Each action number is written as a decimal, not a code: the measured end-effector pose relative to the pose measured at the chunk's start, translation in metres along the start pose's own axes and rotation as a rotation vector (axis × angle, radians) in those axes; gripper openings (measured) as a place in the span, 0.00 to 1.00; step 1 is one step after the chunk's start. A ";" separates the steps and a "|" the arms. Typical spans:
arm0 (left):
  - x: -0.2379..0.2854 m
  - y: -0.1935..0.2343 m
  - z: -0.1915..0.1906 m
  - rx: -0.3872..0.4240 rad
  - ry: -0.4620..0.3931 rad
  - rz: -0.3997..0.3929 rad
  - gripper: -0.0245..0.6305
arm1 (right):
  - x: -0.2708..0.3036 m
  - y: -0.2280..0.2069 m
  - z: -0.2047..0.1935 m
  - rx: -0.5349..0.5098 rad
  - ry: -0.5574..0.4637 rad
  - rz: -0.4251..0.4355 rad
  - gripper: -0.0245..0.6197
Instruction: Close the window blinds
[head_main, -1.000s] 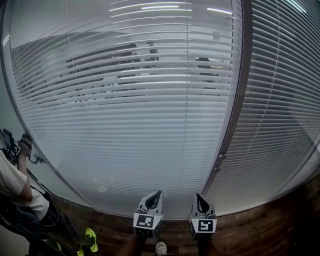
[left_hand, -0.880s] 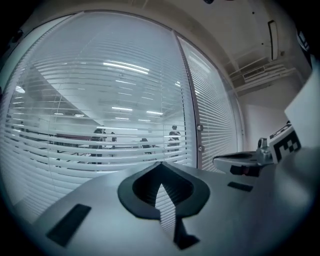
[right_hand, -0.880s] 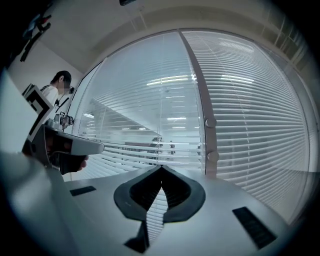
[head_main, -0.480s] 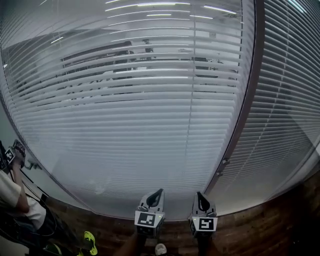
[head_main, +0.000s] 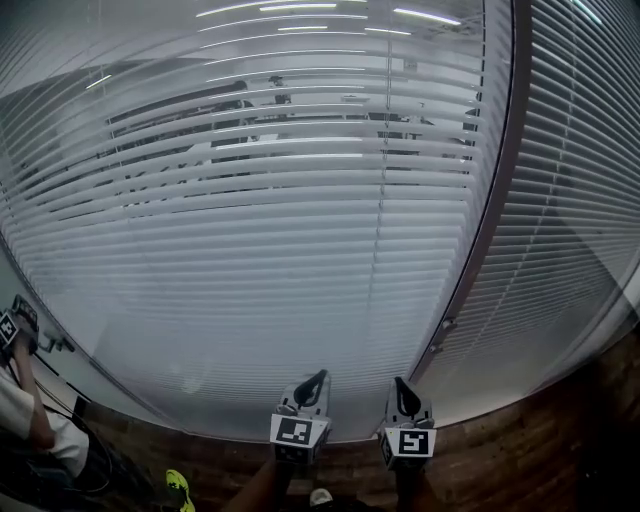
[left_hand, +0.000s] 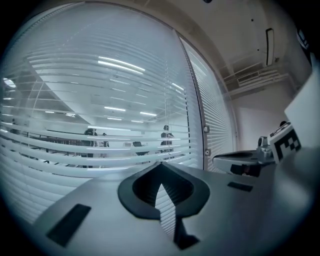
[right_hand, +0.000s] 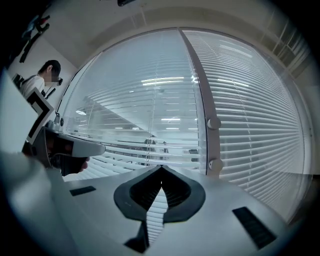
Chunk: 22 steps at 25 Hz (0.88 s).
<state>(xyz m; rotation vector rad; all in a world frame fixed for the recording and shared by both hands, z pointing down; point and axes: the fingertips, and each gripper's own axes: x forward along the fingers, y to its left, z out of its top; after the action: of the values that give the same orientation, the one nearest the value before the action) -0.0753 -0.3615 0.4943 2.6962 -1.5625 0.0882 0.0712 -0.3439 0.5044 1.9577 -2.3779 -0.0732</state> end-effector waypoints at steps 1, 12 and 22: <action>0.004 0.001 0.002 0.002 -0.001 -0.004 0.04 | 0.003 -0.003 0.003 0.001 0.002 -0.010 0.04; 0.026 -0.007 0.036 0.048 -0.024 -0.003 0.04 | 0.013 -0.035 0.038 0.001 -0.049 -0.017 0.04; 0.050 -0.021 0.041 0.048 -0.027 0.043 0.04 | 0.018 -0.079 0.042 -0.013 -0.076 -0.003 0.04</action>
<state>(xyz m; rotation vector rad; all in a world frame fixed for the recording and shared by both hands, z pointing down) -0.0305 -0.3960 0.4562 2.7114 -1.6477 0.0916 0.1416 -0.3763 0.4567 1.9878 -2.4146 -0.1659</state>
